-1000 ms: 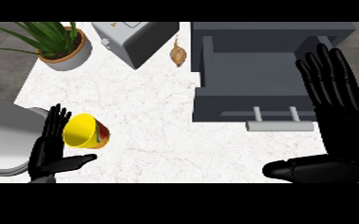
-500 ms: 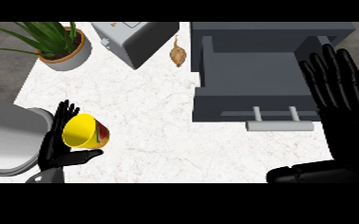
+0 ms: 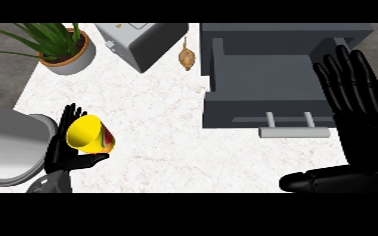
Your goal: Pick up the cup, place it into the drawer and close the drawer
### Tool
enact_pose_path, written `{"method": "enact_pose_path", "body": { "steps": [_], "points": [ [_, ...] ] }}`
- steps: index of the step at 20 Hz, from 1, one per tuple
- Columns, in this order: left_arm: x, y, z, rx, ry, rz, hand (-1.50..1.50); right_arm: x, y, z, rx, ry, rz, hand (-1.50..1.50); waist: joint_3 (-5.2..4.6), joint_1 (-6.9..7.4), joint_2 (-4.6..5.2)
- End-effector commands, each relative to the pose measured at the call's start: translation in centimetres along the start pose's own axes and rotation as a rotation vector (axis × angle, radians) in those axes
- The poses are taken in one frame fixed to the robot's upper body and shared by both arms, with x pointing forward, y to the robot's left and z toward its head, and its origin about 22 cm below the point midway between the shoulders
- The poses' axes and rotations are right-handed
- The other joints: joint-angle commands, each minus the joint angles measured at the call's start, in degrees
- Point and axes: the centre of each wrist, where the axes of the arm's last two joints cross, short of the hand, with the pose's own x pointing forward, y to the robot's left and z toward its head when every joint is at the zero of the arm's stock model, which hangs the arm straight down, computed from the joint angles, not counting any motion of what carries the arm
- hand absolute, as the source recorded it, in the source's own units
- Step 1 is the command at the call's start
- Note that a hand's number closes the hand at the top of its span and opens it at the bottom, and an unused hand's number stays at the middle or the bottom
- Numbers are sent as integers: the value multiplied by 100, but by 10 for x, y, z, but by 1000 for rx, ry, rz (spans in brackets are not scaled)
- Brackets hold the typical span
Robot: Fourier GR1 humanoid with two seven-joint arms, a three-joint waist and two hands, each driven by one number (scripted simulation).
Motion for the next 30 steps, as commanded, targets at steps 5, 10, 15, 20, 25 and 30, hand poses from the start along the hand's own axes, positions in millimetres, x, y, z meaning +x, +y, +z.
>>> {"method": "enact_pose_path", "body": {
  "steps": [5,10,15,20,25,30],
  "points": [
    [-6,-4,4,-94,-37,176,-150,0,2,6,-2,4,-7,-150,0,7,-6],
    [-5,-7,-4,-139,-55,219,150,-5,-11,2,7,-14,-6,-150,-3,-22,12],
    [-13,-21,0,-139,-140,187,150,7,-7,-5,-17,-4,4,-150,-6,-22,13],
    [-8,-21,-3,-72,-237,120,150,-4,-8,7,-4,-5,22,-150,-1,0,1],
    [-14,-44,-8,-16,-270,89,150,12,6,14,1,-14,8,-150,-2,-23,-5],
    [-2,-64,-22,-32,-317,140,150,14,4,12,-21,7,10,-150,5,40,-30]
  ]
}}
